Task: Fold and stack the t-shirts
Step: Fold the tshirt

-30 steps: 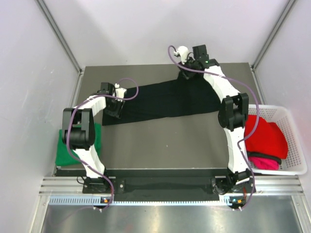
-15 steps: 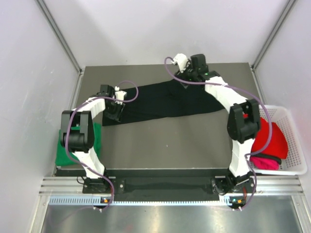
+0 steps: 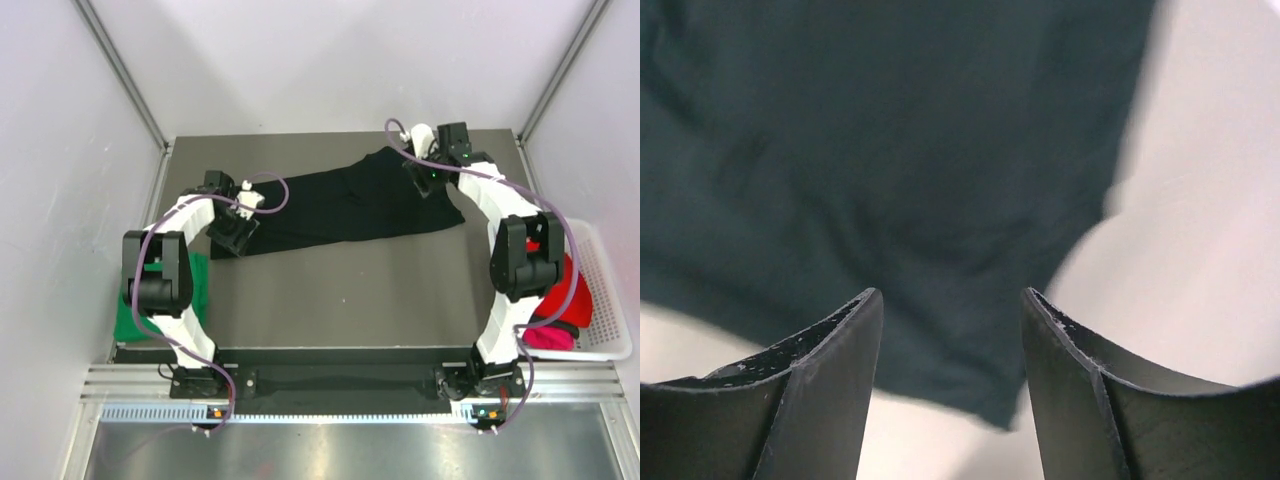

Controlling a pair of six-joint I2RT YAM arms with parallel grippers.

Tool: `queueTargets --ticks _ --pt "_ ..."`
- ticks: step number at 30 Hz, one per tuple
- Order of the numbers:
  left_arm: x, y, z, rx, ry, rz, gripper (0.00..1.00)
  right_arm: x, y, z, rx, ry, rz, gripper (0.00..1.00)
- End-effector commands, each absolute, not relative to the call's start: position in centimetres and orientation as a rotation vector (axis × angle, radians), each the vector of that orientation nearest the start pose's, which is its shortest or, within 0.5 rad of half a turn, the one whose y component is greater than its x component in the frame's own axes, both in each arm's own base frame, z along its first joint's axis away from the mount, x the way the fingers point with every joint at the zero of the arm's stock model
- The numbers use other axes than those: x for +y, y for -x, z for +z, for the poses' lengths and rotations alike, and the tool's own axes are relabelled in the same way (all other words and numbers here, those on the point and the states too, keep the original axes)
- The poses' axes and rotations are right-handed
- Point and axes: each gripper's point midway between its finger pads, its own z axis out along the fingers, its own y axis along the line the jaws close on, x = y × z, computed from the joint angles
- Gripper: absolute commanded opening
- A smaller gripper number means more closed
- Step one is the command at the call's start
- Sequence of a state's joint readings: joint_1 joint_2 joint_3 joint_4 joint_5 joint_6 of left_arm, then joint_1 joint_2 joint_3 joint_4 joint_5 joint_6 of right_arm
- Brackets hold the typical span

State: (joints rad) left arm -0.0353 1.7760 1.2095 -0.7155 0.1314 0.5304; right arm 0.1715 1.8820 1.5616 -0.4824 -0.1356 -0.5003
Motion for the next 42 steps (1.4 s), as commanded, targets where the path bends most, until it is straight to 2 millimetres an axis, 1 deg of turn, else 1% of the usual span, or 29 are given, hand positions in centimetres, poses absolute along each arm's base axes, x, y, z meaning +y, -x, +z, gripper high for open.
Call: queueTargets --ticks 1,2,4,6,7,8,11,13,15,17,21,23,25,26,27,30,33,34,35,36,37,38,39,41,42 --pt "-0.7 -36.3 5.9 2.641 -0.968 -0.01 0.67 10.2 -45.7 13.6 2.254 0.854 0.131 0.57" --pt "-0.4 -36.4 5.8 2.644 -1.005 -0.002 0.67 10.2 -45.0 13.7 2.255 0.849 0.14 0.57" --pt "-0.1 -36.9 5.2 2.653 -1.07 0.002 0.67 10.3 -44.4 14.2 2.248 0.841 0.159 0.58" --pt "0.1 -37.1 4.9 2.668 -1.101 0.013 0.67 10.5 -43.6 13.8 2.258 0.841 0.186 0.58" --pt "0.4 -36.9 4.0 2.698 -1.114 0.013 0.67 10.5 -43.4 13.9 2.253 0.841 0.188 0.58" --pt "0.4 -36.8 3.8 2.713 -1.124 0.006 0.67 10.5 -43.1 13.9 2.25 0.843 0.189 0.58" --pt "-0.1 -35.1 3.4 2.784 -1.158 -0.088 0.67 10.0 -43.0 14.5 2.246 0.828 0.179 0.58" --pt "-0.4 -34.3 3.9 2.789 -1.168 -0.118 0.67 9.7 -43.0 14.8 2.246 0.818 0.178 0.58" --pt "-0.3 -33.7 3.8 2.791 -1.176 -0.116 0.68 9.4 -43.1 15.1 2.246 0.812 0.176 0.58" --pt "-0.1 -33.7 3.9 2.786 -1.178 -0.088 0.68 9.3 -43.2 15.0 2.249 0.806 0.182 0.58" --pt "0.5 -33.3 2.8 2.829 -1.182 -0.065 0.68 9.4 -43.1 15.1 2.257 0.789 0.216 0.58" --pt "0.8 -33.8 2.3 2.822 -1.174 -0.02 0.69 9.6 -42.9 15.2 2.255 0.785 0.229 0.58" --pt "1.2 -33.9 1.5 2.833 -1.177 0.026 0.69 9.6 -42.8 15.2 2.252 0.778 0.231 0.59" --pt "1.1 -34.0 1.2 2.831 -1.171 0.028 0.69 9.7 -42.6 15.0 2.257 0.777 0.234 0.59" --pt "1.8 -34.4 0.7 2.836 -1.165 0.095 0.69 9.6 -42.6 15.0 2.258 0.775 0.234 0.59" --pt "1.7 -34.7 -0.3 2.834 -1.17 0.11 0.67 9.5 -42.3 14.9 2.258 0.775 0.232 0.59" --pt "2.0 -34.9 -0.6 2.825 -1.166 0.162 0.64 9.6 -42.0 15.1 2.253 0.777 0.233 0.59" --pt "2.2 -35.5 -0.7 2.804 -1.16 0.207 0.62 9.5 -42.0 15.3 2.248 0.774 0.231 0.59" --pt "2.2 -35.6 -0.7 2.794 -1.162 0.227 0.59 9.5 -41.9 15.3 2.248 0.773 0.233 0.59" --pt "2.2 -35.4 -0.9 2.791 -1.164 0.237 0.49 9.5 -41.7 15.3 2.25 0.771 0.234 0.59" --pt "2.2 -35.4 -0.9 2.786 -1.166 0.248 0.42 9.5 -41.7 15.3 2.247 0.771 0.232 0.59" --pt "2.3 -35.5 -1.0 2.783 -1.158 0.268 0.37 9.4 -41.6 15.2 2.25 0.765 0.231 0.59" --pt "2.3 -35.1 -1.4 2.793 -1.161 0.277 0.25 9.1 -41.7 15.1 2.256 0.751 0.208 0.59" --pt "2.2 -34.9 -1.5 2.787 -1.173 0.304 0.15 8.7 -41.6 14.4 2.279 0.727 0.191 0.59" --pt "2.2 -34.3 -1.4 2.788 -1.187 0.308 0.07 8.6 -41.6 14.2 2.286 0.721 0.189 0.59"
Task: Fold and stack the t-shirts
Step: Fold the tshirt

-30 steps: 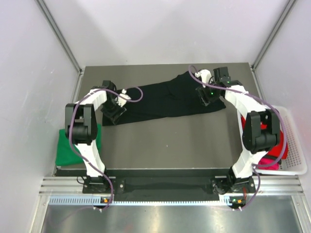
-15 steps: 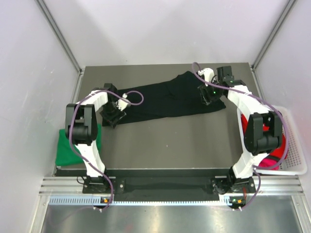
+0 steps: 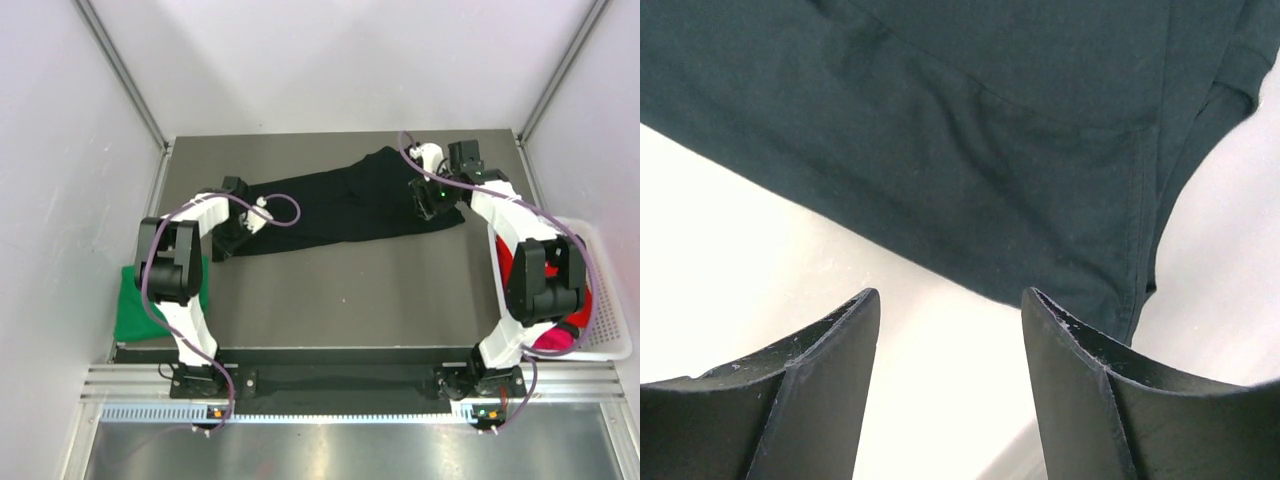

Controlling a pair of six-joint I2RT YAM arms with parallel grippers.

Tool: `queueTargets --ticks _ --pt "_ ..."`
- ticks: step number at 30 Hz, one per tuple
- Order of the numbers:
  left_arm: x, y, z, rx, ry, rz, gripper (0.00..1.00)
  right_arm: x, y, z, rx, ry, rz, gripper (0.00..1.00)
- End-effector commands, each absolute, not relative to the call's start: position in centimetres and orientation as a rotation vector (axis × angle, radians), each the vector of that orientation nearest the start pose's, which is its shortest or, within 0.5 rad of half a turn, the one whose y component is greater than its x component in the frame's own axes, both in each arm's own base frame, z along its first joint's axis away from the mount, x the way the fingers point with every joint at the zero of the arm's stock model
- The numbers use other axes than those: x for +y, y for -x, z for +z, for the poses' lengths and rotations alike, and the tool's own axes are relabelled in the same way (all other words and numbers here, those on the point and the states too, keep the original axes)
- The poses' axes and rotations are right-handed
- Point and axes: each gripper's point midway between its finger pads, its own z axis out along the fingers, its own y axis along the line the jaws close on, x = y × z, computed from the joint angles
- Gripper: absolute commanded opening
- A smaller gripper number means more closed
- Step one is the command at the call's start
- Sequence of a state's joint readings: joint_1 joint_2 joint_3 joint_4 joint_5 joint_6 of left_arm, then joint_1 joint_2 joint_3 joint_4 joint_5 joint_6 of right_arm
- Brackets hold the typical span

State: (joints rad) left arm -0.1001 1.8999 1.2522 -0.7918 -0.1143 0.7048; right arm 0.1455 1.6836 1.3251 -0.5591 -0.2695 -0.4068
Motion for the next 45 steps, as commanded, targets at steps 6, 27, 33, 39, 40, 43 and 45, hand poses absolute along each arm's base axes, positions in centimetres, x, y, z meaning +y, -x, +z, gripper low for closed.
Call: queueTargets --ticks 6,27,33,39,40,43,45 --pt "-2.0 -29.2 2.9 2.773 -1.409 0.187 0.0 7.5 -42.9 13.5 2.328 0.656 0.145 0.59" --pt "-10.9 -13.4 8.9 2.745 -1.902 -0.184 0.0 6.2 -54.4 8.4 2.458 0.494 0.203 0.61" --pt "-12.6 -12.4 9.1 2.726 -1.945 -0.316 0.0 6.0 -56.4 7.8 2.476 0.473 0.18 0.61" --pt "-14.1 -12.4 9.4 2.692 -1.981 -0.389 0.0 5.5 -55.7 5.0 2.553 0.465 0.166 0.59" --pt "-14.3 -12.4 9.5 2.686 -1.984 -0.391 0.0 5.5 -55.6 4.4 2.565 0.46 0.163 0.59" --pt "-14.5 -12.3 9.6 2.681 -1.997 -0.4 0.0 5.3 -55.4 3.6 2.588 0.454 0.162 0.54" --pt "-14.7 -12.4 9.8 2.671 -2.0 -0.402 0.0 5.1 -55.3 2.7 2.613 0.449 0.148 0.4"
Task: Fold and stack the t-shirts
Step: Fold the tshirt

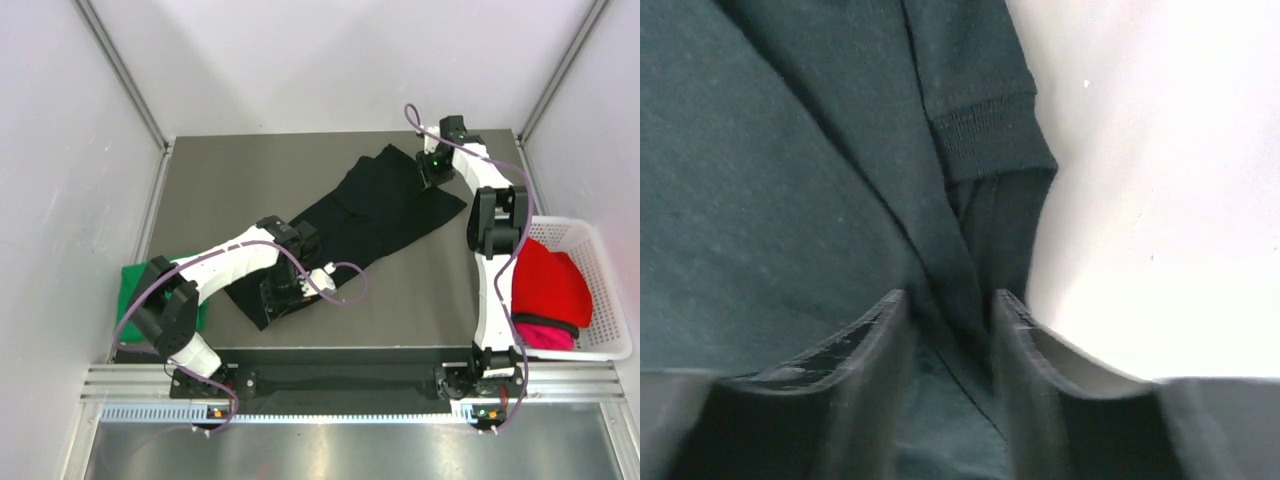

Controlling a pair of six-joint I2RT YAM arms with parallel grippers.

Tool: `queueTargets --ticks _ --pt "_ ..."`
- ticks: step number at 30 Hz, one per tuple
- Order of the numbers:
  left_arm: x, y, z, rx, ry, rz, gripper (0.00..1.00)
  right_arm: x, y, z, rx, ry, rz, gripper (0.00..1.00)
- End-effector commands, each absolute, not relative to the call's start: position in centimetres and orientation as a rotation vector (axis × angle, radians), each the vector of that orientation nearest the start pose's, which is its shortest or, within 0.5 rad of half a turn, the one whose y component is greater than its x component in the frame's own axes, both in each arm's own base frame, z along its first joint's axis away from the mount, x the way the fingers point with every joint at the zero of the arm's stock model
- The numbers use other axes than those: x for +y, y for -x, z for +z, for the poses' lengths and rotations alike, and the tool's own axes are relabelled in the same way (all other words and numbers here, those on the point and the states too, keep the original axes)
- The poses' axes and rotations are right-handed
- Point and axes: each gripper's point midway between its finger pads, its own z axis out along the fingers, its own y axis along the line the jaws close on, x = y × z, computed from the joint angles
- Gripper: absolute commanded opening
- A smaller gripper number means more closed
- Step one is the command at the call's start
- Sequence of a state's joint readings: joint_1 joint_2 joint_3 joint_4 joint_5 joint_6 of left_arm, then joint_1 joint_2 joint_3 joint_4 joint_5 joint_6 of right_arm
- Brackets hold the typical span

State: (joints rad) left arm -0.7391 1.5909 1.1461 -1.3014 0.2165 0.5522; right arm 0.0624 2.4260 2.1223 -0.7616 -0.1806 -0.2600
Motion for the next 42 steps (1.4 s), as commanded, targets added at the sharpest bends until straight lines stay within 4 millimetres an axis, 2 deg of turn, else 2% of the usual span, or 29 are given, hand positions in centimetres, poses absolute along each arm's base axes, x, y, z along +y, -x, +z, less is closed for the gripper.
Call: queueTargets --ticks 1,2,6,9,10,14,17,20,25,27,29,30,31,32,34,35,36,37,38,39,40,41,42 --pt "-14.9 -12.5 9.9 2.665 -1.997 -0.408 0.0 5.0 -55.5 2.6 2.615 0.442 0.146 0.34" --pt "-15.0 -12.5 9.9 2.662 -1.995 -0.418 0.0 5.0 -55.4 2.3 2.623 0.44 0.148 0.25" --pt "-16.0 -12.1 10.3 2.62 -2.025 -0.464 0.0 5.4 -56.0 0.9 2.631 0.453 0.167 0.04" --pt "-17.0 -10.9 10.4 2.582 -2.128 -0.481 0.0 5.6 -57.8 0.1 2.601 0.461 0.154 0.02" --pt "-17.3 -10.4 10.4 2.571 -2.165 -0.498 0.0 5.9 -59.0 1.2 2.556 0.466 0.144 0.02" --pt "-19.3 -8.5 10.2 2.499 -2.334 -0.534 0.0 8.3 -62.4 3.2 2.397 0.507 0.081 0.02" --pt "-21.4 -7.4 9.9 2.415 -2.454 -0.512 0.0 9.7 -64.1 4.3 2.313 0.518 0.032 0.0" --pt "-24.2 -6.4 9.8 2.307 -2.544 -0.521 0.0 12.2 -65.9 5.7 2.209 0.53 0.006 0.0" --pt "-28.9 -4.2 10.2 2.122 -2.656 -0.525 0.0 14.5 -68.1 8.2 2.058 0.558 -0.031 0.0" --pt "-30.2 -3.2 9.7 2.09 -2.691 -0.521 0.0 15.4 -69.1 9.5 1.988 0.547 -0.031 0.0" --pt "-32.1 -2.8 9.8 2.056 -2.68 -0.544 0.14 16.0 -69.8 10.3 1.938 0.549 -0.03 0.0" --pt "-32.8 -2.4 9.9 2.041 -2.675 -0.552 0.21 16.5 -70.3 11.1 1.895 0.54 -0.021 0.03" --pt "-34.0 -2.5 10.5 2.011 -2.656 -0.571 0.37 16.8 -70.6 11.6 1.878 0.512 -0.001 0.12" --pt "-34.5 -2.5 11.0 1.995 -2.639 -0.585 0.38 17.0 -71.0 12.5 1.847 0.487 0.008 0.32" --pt "-35.8 -3.1 12.7 1.942 -2.583 -0.591 0.38 16.9 -71.2 15.1 1.805 0.459 0.006 0.47" --pt "-36.2 -3.7 13.3 1.927 -2.552 -0.565 0.39 16.1 -71.3 16.3 1.794 0.426 -0.031 0.54" --pt "-36.4 -4.8 13.8 1.918 -2.511 -0.516 0.41 15.6 -71.0 19.6 1.753 0.402 -0.046 0.56" --pt "-37.4 -6.9 15.4 1.861 -2.414 -0.439 0.42 15.0 -70.7 20.7 1.749 0.384 -0.056 0.58" --pt "-37.8 -8.4 16.3 1.855 -2.348 -0.404 0.45 13.5 -70.6 22.5 1.731 0.351 -0.071 0.59" --pt "-37.8 -11.4 17.4 1.906 -2.23 -0.388 0.47 12.5 -69.5 25.4 1.709 0.318 -0.062 0.6" --pt "-38.4 -13.8 19.2 1.904 -2.117 -0.38 0.5 11.6 -69.0 26.9 1.696 0.293 -0.059 0.6" --pt "-38.3 -15.9 19.9 1.937 -2.034 -0.377 0.55 10.1 -68.4 28.3 1.684 0.263 -0.053 0.61" --pt "-37.2 -19.7 20.6 2.024 -1.893 -0.376 0.58 9.3 -66.7 30.4 1.679 0.236 -0.025 0.61"
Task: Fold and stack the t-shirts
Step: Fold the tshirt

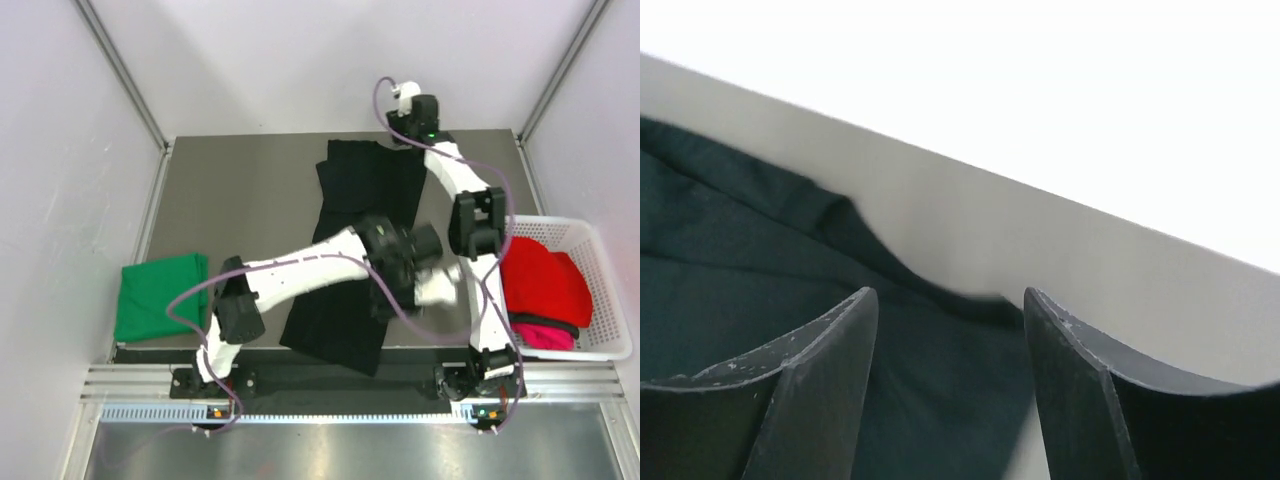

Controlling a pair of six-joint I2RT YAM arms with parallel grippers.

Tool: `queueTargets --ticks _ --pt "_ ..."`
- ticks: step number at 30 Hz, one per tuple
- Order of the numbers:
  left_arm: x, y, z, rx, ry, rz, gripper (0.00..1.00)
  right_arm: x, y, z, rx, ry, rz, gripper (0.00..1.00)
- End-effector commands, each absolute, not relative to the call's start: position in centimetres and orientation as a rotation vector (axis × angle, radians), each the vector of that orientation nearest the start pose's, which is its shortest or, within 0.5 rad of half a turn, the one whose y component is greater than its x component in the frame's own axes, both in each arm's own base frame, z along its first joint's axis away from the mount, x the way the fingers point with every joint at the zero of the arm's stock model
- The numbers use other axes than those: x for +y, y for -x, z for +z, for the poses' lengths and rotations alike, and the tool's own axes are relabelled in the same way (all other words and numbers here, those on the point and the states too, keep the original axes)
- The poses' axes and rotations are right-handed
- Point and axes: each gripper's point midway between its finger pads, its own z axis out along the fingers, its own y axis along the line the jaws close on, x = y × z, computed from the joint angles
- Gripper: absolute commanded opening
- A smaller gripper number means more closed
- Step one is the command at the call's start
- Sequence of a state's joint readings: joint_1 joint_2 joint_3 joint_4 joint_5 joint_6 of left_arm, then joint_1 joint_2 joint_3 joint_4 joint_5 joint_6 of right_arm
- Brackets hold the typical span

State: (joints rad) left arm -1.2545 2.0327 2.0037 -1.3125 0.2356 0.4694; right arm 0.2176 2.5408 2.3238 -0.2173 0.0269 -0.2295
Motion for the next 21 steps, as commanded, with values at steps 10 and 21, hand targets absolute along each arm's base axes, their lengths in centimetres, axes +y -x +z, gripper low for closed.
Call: queueTargets --ticks 10,21 --pt "-30.4 -36.7 21.4 -3.116 1.549 0.87 0.62 10.0 -50.1 27.5 1.895 0.425 0.311 0.61" --pt "-26.0 -48.2 16.1 -3.366 1.014 1.002 0.72 10.9 -38.8 21.7 2.083 0.553 0.463 0.61"
